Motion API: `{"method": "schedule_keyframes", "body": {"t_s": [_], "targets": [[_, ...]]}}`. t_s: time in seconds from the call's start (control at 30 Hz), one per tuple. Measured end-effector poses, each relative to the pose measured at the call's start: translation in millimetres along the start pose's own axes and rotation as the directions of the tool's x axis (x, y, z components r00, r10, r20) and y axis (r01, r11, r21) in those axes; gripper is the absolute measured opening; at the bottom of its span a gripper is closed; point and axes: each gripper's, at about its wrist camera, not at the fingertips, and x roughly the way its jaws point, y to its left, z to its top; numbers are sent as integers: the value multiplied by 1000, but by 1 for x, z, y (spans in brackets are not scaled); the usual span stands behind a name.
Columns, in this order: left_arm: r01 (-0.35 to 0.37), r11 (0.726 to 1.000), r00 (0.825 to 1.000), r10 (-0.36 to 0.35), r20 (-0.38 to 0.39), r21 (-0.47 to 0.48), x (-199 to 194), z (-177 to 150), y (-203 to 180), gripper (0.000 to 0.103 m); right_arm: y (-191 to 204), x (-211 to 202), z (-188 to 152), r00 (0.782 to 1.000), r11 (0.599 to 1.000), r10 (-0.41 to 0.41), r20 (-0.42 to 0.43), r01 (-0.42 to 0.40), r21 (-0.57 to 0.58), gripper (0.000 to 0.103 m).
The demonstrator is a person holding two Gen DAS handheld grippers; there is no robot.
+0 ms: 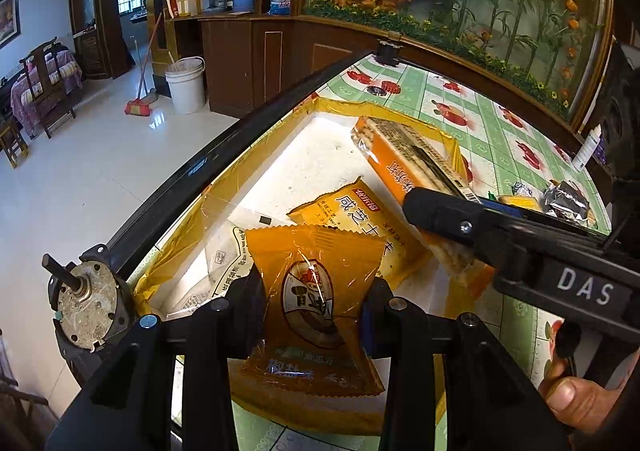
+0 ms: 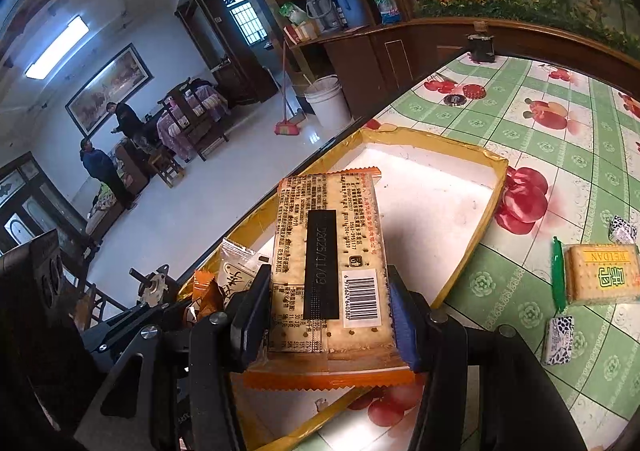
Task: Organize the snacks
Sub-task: 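Carry both packs into the yellow box and release them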
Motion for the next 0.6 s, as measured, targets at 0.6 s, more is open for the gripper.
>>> {"method": "schedule_keyframes", "body": {"t_s": [0.6], "targets": [[-1, 1000, 998, 3, -66, 24, 22, -4, -7, 38, -3, 44, 6, 993, 993, -104, -48, 101, -67, 56]]}}
